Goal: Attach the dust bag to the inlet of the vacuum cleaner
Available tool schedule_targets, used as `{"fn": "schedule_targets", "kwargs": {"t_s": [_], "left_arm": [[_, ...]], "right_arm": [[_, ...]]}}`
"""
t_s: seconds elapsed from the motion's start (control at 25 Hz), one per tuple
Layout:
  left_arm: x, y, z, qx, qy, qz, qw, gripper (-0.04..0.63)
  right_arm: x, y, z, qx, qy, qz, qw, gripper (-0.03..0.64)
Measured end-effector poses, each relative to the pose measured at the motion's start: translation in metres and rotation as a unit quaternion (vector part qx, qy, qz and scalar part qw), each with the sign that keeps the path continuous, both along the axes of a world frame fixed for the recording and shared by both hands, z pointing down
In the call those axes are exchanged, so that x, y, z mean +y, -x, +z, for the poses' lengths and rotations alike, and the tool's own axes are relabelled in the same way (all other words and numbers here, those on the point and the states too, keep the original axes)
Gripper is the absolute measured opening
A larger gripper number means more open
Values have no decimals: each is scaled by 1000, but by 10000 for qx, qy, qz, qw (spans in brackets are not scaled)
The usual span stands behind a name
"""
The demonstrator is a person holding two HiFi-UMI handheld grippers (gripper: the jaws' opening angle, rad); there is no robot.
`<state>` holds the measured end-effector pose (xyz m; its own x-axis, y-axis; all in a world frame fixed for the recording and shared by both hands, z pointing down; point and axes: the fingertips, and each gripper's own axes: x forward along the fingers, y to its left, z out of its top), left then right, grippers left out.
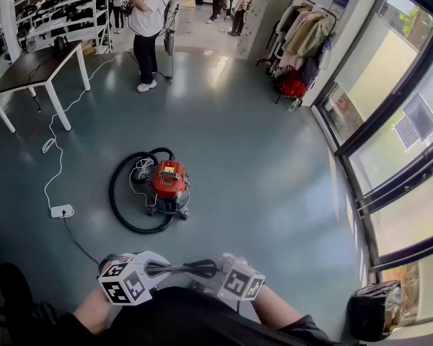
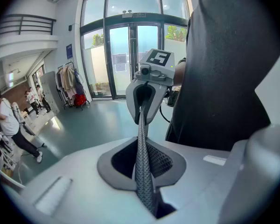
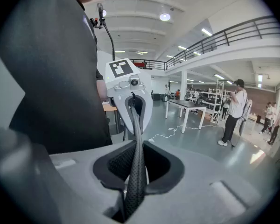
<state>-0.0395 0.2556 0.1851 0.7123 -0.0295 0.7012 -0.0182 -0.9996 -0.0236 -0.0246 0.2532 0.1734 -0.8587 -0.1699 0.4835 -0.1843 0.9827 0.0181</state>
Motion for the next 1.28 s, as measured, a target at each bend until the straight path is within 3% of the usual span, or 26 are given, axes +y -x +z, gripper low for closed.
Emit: {"fn": "schedule_targets", "kwargs": {"t_s": [0.8, 1.28], "left_arm": [[-12, -10, 1, -71, 21, -61, 10000, 43], [-23, -51, 1, -207, 3, -133, 9997, 43]], "right_arm": [[-12, -7, -1, -205, 111, 26, 9997, 40], [-24, -50, 1, -239, 40, 38, 9997, 40]]}}
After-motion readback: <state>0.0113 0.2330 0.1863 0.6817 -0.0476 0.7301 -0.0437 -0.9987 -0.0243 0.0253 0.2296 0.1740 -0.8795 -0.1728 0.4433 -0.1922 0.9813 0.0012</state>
